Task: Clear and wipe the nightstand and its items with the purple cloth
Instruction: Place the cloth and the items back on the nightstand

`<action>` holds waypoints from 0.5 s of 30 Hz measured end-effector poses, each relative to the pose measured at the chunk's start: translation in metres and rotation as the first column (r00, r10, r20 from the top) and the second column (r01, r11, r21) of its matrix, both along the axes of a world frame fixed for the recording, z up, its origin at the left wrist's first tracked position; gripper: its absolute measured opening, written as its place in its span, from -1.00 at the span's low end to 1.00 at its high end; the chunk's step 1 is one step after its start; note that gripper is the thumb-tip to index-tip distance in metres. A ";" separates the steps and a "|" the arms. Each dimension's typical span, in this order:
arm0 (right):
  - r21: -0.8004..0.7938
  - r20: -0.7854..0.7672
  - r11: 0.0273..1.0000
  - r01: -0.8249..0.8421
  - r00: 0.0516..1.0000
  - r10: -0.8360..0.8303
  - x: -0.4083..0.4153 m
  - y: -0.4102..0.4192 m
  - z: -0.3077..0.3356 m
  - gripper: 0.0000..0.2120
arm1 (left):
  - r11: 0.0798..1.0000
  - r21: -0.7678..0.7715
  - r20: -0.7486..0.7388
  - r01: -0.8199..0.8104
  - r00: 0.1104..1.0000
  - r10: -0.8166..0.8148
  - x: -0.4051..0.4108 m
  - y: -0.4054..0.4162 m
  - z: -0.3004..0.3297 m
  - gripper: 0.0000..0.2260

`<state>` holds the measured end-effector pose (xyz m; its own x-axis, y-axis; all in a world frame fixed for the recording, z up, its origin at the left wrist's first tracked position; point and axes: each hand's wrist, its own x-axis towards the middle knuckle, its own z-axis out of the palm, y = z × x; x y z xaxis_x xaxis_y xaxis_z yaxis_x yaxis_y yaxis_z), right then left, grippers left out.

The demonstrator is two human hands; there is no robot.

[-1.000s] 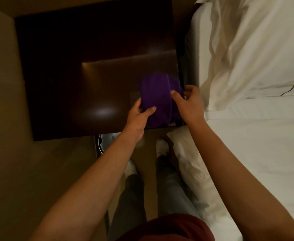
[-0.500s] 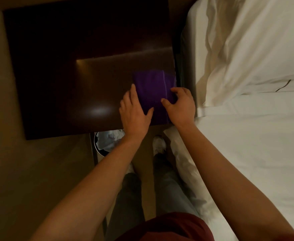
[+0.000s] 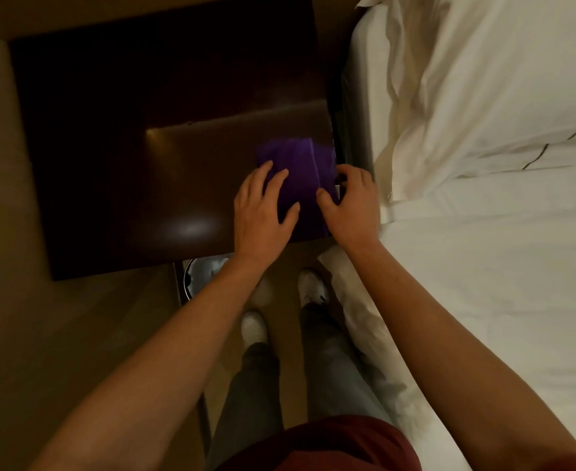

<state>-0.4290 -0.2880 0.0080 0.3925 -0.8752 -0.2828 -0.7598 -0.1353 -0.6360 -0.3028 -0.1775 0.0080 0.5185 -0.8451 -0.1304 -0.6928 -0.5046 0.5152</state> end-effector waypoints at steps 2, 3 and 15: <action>-0.023 0.055 0.999 0.041 0.998 -0.040 -0.009 0.008 0.011 -0.49 | 0.996 -0.088 -0.002 0.005 1.000 -0.005 -0.003 0.004 0.009 -0.54; -0.034 0.081 0.997 0.065 0.995 -0.062 -0.014 0.014 0.016 -0.50 | 0.992 -0.129 -0.003 0.010 1.000 -0.011 -0.006 0.007 0.013 -0.56; -0.154 0.307 0.830 0.537 0.824 -0.476 -0.168 0.160 0.093 -0.56 | 0.877 -0.257 0.064 0.406 0.913 -0.403 -0.112 0.066 0.050 -0.59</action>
